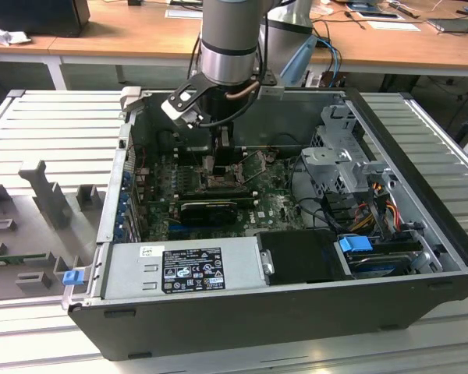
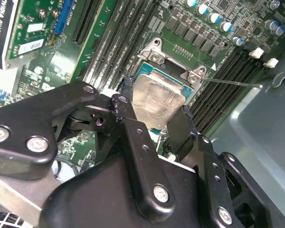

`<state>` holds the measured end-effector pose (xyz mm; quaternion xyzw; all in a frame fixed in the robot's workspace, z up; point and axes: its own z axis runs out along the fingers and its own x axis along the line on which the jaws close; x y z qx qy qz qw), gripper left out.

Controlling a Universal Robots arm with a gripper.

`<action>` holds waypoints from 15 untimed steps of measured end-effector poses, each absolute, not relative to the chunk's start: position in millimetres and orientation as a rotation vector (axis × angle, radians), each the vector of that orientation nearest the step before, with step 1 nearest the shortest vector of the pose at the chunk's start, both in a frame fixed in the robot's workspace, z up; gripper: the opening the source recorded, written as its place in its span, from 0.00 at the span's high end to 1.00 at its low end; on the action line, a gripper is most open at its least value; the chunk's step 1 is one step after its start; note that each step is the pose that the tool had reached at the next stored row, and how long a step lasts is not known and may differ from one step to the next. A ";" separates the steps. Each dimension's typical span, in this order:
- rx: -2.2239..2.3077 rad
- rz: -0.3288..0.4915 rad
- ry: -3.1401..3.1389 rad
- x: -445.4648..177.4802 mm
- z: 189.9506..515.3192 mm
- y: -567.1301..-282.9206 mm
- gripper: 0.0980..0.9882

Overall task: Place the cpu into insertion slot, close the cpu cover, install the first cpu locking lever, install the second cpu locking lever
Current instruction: 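Place the cpu into insertion slot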

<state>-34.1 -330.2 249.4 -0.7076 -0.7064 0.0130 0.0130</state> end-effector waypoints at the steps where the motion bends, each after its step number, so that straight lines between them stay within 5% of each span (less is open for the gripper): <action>1: -2.204 0.040 -2.201 -34.0 248.6 -329.1 0.52; 15: -2.195 0.019 -2.193 -29.2 226.9 -321.5 0.52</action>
